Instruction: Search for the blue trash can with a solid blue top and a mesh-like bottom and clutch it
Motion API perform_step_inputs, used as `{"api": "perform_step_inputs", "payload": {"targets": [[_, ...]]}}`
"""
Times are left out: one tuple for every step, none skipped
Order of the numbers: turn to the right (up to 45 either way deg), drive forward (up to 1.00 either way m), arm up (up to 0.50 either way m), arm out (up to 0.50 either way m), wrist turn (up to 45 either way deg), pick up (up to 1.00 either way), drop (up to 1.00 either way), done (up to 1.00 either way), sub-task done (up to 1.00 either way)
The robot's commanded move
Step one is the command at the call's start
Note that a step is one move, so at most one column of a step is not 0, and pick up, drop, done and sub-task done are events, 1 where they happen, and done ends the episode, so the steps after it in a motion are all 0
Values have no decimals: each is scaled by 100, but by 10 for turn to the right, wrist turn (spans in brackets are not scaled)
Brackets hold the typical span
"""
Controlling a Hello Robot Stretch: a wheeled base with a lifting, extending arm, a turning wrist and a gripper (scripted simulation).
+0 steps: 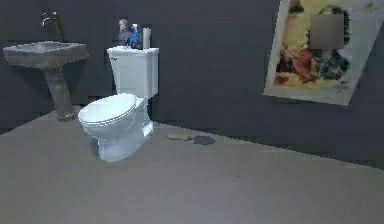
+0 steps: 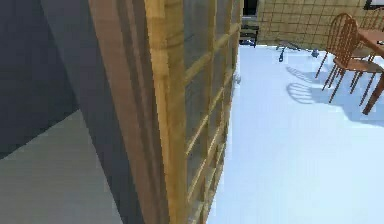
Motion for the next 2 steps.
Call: {"api": "perform_step_inputs", "payload": {"targets": [[0, 75, 0, 0, 0, 0, 0, 0, 0], [450, 0, 0, 0, 0, 0, 0, 0, 0]]}}
